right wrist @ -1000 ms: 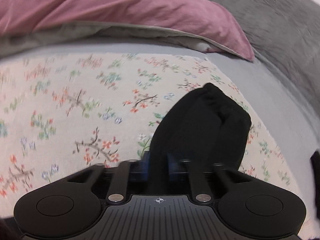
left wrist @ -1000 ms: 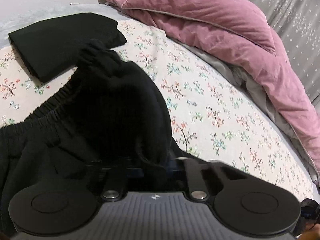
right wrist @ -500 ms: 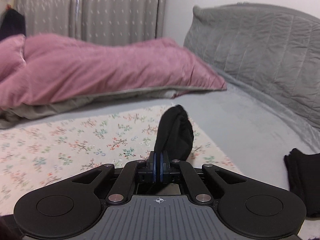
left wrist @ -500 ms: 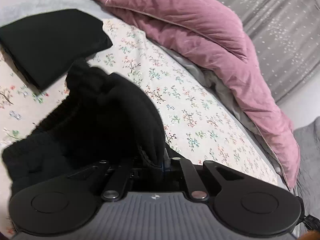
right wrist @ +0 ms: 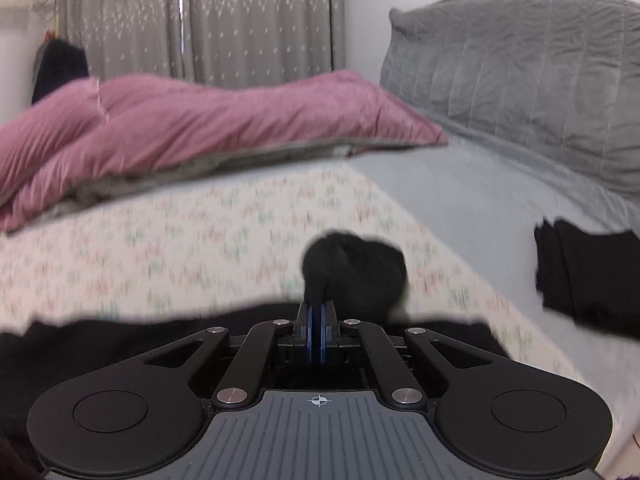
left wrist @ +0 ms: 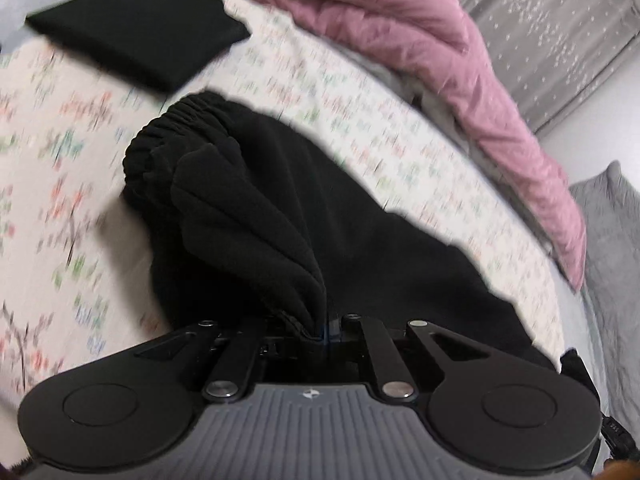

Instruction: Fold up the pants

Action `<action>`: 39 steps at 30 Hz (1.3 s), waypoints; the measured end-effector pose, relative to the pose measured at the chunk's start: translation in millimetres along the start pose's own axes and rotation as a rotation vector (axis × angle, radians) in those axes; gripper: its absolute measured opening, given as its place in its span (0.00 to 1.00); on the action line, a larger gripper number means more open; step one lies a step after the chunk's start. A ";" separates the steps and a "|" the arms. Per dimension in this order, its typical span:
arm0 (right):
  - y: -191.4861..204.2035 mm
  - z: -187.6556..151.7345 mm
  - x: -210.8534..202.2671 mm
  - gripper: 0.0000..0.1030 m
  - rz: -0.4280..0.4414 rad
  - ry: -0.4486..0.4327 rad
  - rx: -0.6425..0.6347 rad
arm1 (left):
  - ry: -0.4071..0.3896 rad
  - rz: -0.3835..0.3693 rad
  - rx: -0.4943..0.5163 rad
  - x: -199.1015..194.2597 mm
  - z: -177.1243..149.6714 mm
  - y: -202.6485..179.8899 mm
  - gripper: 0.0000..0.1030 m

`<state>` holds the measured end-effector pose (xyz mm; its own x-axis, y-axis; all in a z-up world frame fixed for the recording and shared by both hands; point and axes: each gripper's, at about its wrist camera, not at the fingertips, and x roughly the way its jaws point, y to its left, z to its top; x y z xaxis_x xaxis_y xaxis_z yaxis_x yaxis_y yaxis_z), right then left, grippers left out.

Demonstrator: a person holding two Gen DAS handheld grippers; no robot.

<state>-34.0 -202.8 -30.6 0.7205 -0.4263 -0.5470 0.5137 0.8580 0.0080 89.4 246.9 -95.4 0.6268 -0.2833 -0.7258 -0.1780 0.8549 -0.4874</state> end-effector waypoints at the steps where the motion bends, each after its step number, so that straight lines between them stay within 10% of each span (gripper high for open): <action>1: -0.8 -11.9 0.8 0.01 -0.002 0.013 -0.013 | 0.011 0.004 0.007 3.3 -5.9 5.0 0.32; 7: -12.1 -78.8 8.0 0.08 0.002 0.096 -0.042 | -0.011 -0.058 0.051 4.1 -24.5 29.9 0.44; 10: -19.2 -92.3 15.9 0.19 0.009 0.148 -0.005 | -0.106 -0.069 0.085 -11.7 -25.5 30.5 0.69; 14: -18.4 -85.0 8.3 0.85 0.023 0.085 -0.012 | -0.212 -0.076 0.058 -21.6 -21.5 31.5 0.95; 15: -19.7 -84.3 3.8 0.86 0.037 0.052 -0.008 | -0.228 -0.066 0.056 -20.9 -21.9 31.8 0.95; 25: -8.0 -52.5 17.1 0.86 -0.005 -0.032 -0.208 | -0.233 -0.020 0.065 -13.1 -17.4 26.2 0.93; 31: 14.7 -36.9 63.4 0.77 -0.042 -0.025 -0.345 | -0.228 0.012 0.084 -7.7 -15.9 24.0 0.71; 32: 17.8 -35.8 71.2 0.69 -0.040 -0.013 -0.348 | -0.227 0.022 0.090 -7.1 -15.3 23.5 0.62; 35: 14.5 -32.5 95.1 0.04 -0.072 0.048 -0.329 | -0.215 0.064 0.105 -6.0 -13.4 25.3 0.41; 39: -15.9 -23.8 82.0 0.04 -0.148 0.008 -0.212 | -0.197 0.097 0.117 -8.7 -14.0 27.0 0.33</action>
<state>5.8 -244.5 -95.5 0.6406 -0.5500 -0.5358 0.5036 0.8277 -0.2475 68.6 266.3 -109.1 0.7492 -0.1168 -0.6520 -0.1631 0.9215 -0.3524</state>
